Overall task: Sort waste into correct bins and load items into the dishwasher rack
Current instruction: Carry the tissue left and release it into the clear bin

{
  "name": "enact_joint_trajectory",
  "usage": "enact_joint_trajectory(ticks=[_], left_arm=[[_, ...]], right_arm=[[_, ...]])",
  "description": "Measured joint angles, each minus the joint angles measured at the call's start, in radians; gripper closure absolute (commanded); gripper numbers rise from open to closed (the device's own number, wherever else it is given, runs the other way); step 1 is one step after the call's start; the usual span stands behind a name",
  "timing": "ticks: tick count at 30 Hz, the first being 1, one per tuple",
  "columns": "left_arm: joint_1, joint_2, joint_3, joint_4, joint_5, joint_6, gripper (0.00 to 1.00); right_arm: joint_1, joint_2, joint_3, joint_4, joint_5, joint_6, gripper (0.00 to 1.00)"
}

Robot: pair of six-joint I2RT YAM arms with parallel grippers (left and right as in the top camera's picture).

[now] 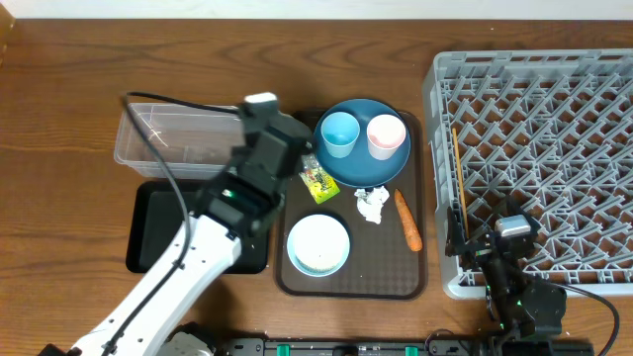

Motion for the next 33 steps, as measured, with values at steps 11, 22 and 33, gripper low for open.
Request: enact_joint_trajectory(ticks=[11, 22, 33], left_arm=[[0.286, 0.059, 0.000, 0.063, -0.037, 0.008, 0.94], [0.478, 0.263, 0.000, 0.105, -0.037, 0.011, 0.94], [0.511, 0.299, 0.000, 0.127, -0.040, 0.019, 0.37]], right_arm=[[0.000, 0.000, 0.000, 0.000, 0.000, 0.000, 0.01], [0.000, 0.000, 0.000, 0.000, 0.000, 0.000, 0.01], [0.000, 0.000, 0.000, 0.000, 0.000, 0.000, 0.01]])
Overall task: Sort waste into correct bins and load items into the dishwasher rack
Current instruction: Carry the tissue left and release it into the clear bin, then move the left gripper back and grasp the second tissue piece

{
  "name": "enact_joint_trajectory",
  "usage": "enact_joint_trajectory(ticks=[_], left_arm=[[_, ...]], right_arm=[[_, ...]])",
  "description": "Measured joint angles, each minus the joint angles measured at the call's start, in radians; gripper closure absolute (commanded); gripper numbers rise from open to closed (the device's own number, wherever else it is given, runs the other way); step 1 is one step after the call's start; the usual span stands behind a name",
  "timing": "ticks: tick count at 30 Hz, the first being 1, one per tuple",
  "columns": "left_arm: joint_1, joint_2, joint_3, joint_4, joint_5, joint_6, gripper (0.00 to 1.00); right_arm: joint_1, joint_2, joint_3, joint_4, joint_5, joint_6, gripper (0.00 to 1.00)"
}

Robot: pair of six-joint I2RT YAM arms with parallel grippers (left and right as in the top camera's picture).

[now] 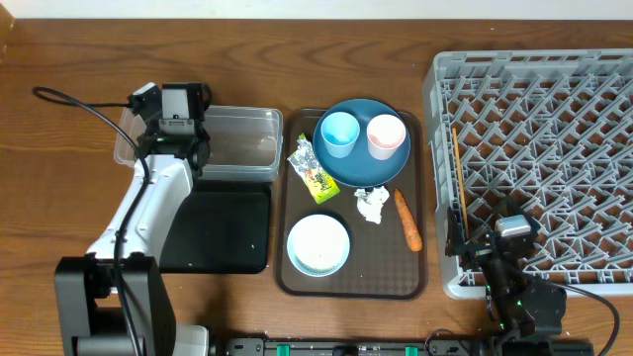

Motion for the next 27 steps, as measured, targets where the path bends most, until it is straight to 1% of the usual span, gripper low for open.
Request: enact_joint_trajectory(ticks=[4, 7, 9, 11, 14, 16, 20, 23, 27], left_arm=[[0.000, -0.052, 0.000, 0.000, 0.015, 0.017, 0.37], [0.000, -0.148, 0.000, -0.023, 0.100, 0.039, 0.37], [-0.001, -0.233, 0.000, -0.066, 0.204, 0.051, 0.37], [-0.008, -0.320, 0.000, -0.117, 0.341, 0.061, 0.37], [-0.046, -0.415, 0.002, -0.198, 0.531, 0.066, 0.34], [-0.094, -0.451, 0.003, -0.254, 0.642, 0.066, 0.33], [-0.245, -0.454, 0.003, -0.316, 0.758, 0.063, 0.33], [-0.368, -0.432, 0.003, -0.315, 0.793, 0.063, 0.34], [-0.531, -0.379, 0.003, -0.314, 0.769, 0.050, 0.34]], right_arm=[[0.000, 0.000, 0.000, 0.000, 0.000, 0.000, 0.01], [0.000, 0.000, 0.000, 0.000, 0.000, 0.000, 0.01], [0.000, 0.000, 0.000, 0.000, 0.000, 0.000, 0.01], [0.000, 0.000, 0.000, 0.000, 0.000, 0.000, 0.01], [0.000, 0.000, 0.000, 0.000, 0.000, 0.000, 0.01], [0.000, 0.000, 0.000, 0.000, 0.000, 0.000, 0.01], [0.000, 0.000, 0.000, 0.000, 0.000, 0.000, 0.01], [0.000, 0.000, 0.000, 0.000, 0.000, 0.000, 0.01], [0.000, 0.000, 0.000, 0.000, 0.000, 0.000, 0.01]])
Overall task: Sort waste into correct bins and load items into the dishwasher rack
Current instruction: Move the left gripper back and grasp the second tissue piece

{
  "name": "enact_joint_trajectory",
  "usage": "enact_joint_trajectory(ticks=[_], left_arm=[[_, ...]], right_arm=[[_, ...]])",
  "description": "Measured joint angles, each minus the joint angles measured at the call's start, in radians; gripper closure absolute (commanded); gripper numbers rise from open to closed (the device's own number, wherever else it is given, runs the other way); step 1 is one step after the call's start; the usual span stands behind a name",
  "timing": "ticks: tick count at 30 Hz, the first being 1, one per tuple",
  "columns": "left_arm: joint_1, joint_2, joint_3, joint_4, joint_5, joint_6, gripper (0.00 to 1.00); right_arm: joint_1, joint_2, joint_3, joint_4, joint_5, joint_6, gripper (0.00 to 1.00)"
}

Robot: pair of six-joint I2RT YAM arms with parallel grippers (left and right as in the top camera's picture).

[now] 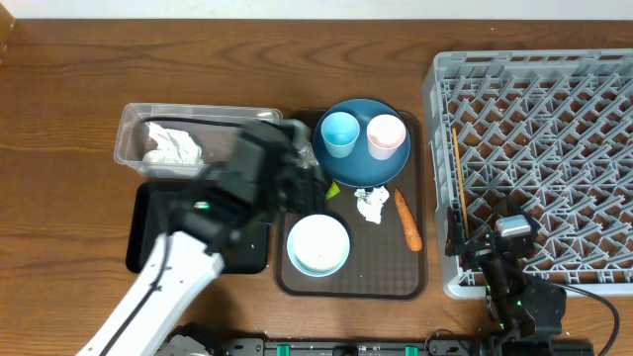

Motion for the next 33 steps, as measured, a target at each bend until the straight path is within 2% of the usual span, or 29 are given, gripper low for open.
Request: enact_joint_trajectory(ticks=[5, 11, 21, 27, 33], left_arm=[[-0.162, 0.114, 0.000, 0.051, -0.066, -0.045, 0.34], [-0.273, 0.261, 0.000, 0.161, -0.096, -0.065, 0.33], [-0.288, 0.382, 0.000, 0.244, -0.128, -0.071, 0.28], [-0.288, 0.387, 0.000, 0.247, -0.243, -0.071, 0.29], [-0.288, 0.388, 0.000, 0.248, -0.293, -0.071, 0.29]], right_arm=[[0.000, 0.000, 0.000, 0.000, 0.000, 0.000, 0.01], [0.000, 0.000, 0.000, 0.000, 0.000, 0.000, 0.01], [0.000, 0.000, 0.000, 0.000, 0.000, 0.000, 0.01], [0.000, 0.000, 0.000, 0.000, 0.000, 0.000, 0.01], [0.000, 0.000, 0.000, 0.000, 0.000, 0.000, 0.01]])
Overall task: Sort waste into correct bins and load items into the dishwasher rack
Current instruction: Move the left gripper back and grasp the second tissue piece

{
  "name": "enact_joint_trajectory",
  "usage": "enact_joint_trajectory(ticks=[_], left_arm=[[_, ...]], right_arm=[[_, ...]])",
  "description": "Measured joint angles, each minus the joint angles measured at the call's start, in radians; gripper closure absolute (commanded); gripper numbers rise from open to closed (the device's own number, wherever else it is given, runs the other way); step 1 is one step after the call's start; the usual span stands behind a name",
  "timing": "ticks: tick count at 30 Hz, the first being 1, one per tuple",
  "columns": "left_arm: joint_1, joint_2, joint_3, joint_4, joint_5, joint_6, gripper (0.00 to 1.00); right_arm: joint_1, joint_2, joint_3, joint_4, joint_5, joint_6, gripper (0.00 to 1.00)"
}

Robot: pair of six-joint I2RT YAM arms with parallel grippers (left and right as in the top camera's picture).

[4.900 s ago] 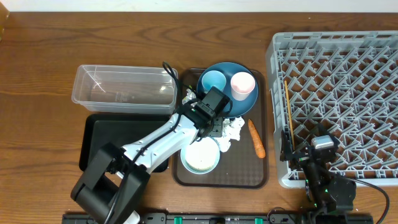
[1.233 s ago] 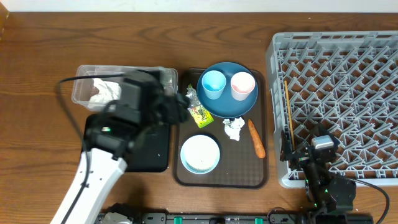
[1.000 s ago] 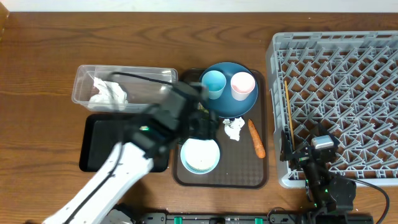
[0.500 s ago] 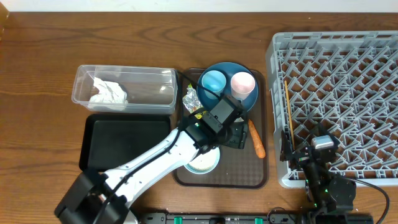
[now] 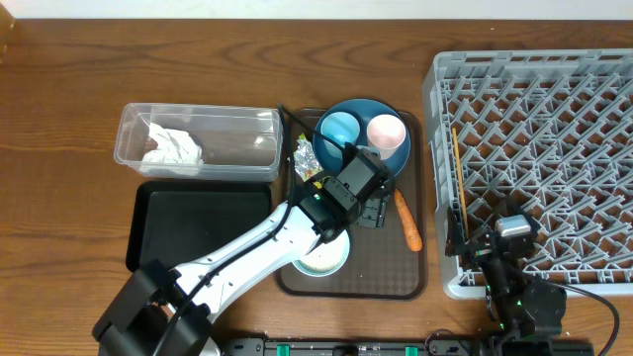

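My left gripper (image 5: pixel 372 211) hangs over the brown tray (image 5: pixel 415 282), just left of the orange carrot (image 5: pixel 407 222). It covers the spot beside the carrot, and its jaws cannot be read from above. A crumpled wrapper (image 5: pixel 304 156) lies at the tray's upper left. The blue plate (image 5: pixel 358 163) carries a blue cup (image 5: pixel 339 128) and a pink cup (image 5: pixel 386 132). My arm partly hides the white bowl (image 5: pixel 324 261). A white tissue (image 5: pixel 173 146) lies in the clear bin (image 5: pixel 259 121). My right gripper (image 5: pixel 463 240) rests by the rack's front corner.
The grey dishwasher rack (image 5: pixel 539 138) fills the right side, with a thin wooden stick (image 5: pixel 458 178) along its left edge. A black tray (image 5: pixel 203 225) lies below the clear bin. Bare wooden table runs along the far edge.
My left arm has moved right from the tray's left edge, by the wrapper, to the middle of the tray. It now covers the crumpled napkin beside the carrot. The right arm is unchanged.
My left arm first stood at the tray's upper left, near the wrapper. Then its gripper was over the left end of the clear bin. After that a white tissue lay in the bin and the arm was back at the tray. Now it is over the napkin's spot.
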Motion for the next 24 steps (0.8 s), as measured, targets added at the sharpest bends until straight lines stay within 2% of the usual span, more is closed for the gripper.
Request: enact_joint_trajectory(ticks=[13, 14, 16, 17, 19, 21, 23, 24], left_arm=[[0.000, 0.177, 0.000, 0.067, -0.013, -0.036, 0.29], [0.000, 0.187, 0.000, 0.069, -0.014, -0.042, 0.34], [0.000, 0.199, 0.000, 0.073, -0.014, -0.052, 0.57], [0.000, 0.202, 0.000, 0.074, -0.016, -0.056, 0.66], [0.000, 0.202, 0.000, 0.076, -0.017, -0.056, 0.76], [0.000, 0.202, 0.000, 0.080, -0.017, -0.057, 0.81], [0.000, 0.202, 0.000, 0.082, -0.017, -0.060, 0.94], [0.000, 0.202, 0.000, 0.082, -0.017, -0.058, 0.94]], right_arm=[[0.000, 0.000, 0.000, 0.000, 0.000, 0.000, 0.01], [0.000, 0.000, 0.000, 0.000, 0.000, 0.000, 0.01], [0.000, 0.000, 0.000, 0.000, 0.000, 0.000, 0.01], [0.000, 0.000, 0.000, 0.000, 0.000, 0.000, 0.01], [0.000, 0.000, 0.000, 0.000, 0.000, 0.000, 0.01], [0.000, 0.000, 0.000, 0.000, 0.000, 0.000, 0.01], [0.000, 0.000, 0.000, 0.000, 0.000, 0.000, 0.01], [0.000, 0.000, 0.000, 0.000, 0.000, 0.000, 0.01]])
